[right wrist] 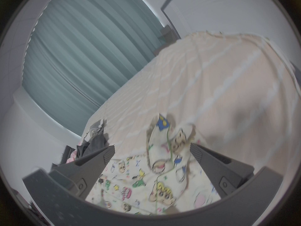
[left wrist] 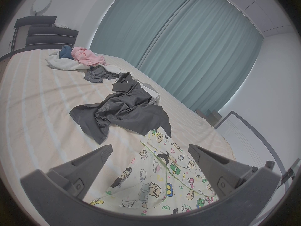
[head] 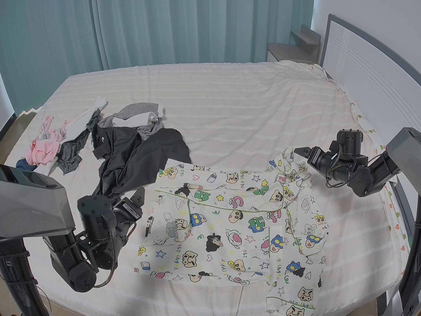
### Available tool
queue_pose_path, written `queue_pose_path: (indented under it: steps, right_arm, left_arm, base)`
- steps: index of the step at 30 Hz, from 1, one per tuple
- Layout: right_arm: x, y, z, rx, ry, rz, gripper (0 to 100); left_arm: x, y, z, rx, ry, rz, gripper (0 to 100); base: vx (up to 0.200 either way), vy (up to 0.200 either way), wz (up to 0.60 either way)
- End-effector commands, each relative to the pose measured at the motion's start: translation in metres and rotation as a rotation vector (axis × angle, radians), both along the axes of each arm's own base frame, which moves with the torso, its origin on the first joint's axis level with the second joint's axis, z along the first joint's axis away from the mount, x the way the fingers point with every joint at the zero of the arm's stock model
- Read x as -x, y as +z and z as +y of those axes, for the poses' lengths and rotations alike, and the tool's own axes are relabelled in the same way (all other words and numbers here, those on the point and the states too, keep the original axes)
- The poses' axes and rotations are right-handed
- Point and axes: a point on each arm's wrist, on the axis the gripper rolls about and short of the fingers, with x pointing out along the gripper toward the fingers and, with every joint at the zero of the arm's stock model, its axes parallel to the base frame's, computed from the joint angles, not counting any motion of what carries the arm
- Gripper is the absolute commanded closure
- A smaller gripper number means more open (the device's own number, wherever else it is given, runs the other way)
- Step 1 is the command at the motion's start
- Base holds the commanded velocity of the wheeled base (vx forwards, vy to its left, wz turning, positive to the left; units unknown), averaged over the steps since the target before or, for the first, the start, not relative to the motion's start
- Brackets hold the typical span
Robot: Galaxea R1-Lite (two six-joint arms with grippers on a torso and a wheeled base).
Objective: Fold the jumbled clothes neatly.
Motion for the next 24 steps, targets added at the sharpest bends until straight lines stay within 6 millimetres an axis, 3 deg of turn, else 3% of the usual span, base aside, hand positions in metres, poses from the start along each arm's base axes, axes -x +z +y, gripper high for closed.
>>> queue_pose_path:
  steps: [1,4,8,14,16,20,24]
  right_arm:
    - [0.027,0.001,0.033,-0.136,0.051,0.080,0]
    - [0.029,-0.003,0.042,-0.163,0.068,0.101,0]
    - [0.027,-0.024,0.060,-0.163,0.100,0.155,0]
    - [0.023,-0.044,0.067,-0.149,0.109,0.194,0]
    - [0.009,-0.053,0.071,-0.146,0.099,0.181,0]
    - [-0.012,-0.051,0.071,-0.139,0.056,0.125,0]
    - [-0.036,-0.034,0.054,-0.149,-0.010,0.038,0]
  left_arm:
    - [0.000,0.001,0.000,0.006,-0.001,-0.013,0]
    - [0.000,0.001,0.000,0.007,-0.001,-0.014,0]
    - [0.000,0.001,0.000,0.008,-0.001,-0.013,0]
    - [0.000,0.001,0.000,0.008,-0.001,-0.013,0]
    - [0.000,0.001,0.000,0.009,0.001,-0.013,0]
    - [0.000,0.001,0.000,0.010,0.003,-0.014,0]
    - [0.000,0.002,0.001,0.010,0.004,-0.016,0]
  base:
    - [0.000,0.000,0.00]
    - [0.000,0.000,0.00]
    - [0.000,0.000,0.00]
    - [0.000,0.000,0.00]
    - [0.000,0.000,0.00]
    - [0.000,0.000,0.00]
    - [0.000,0.000,0.00]
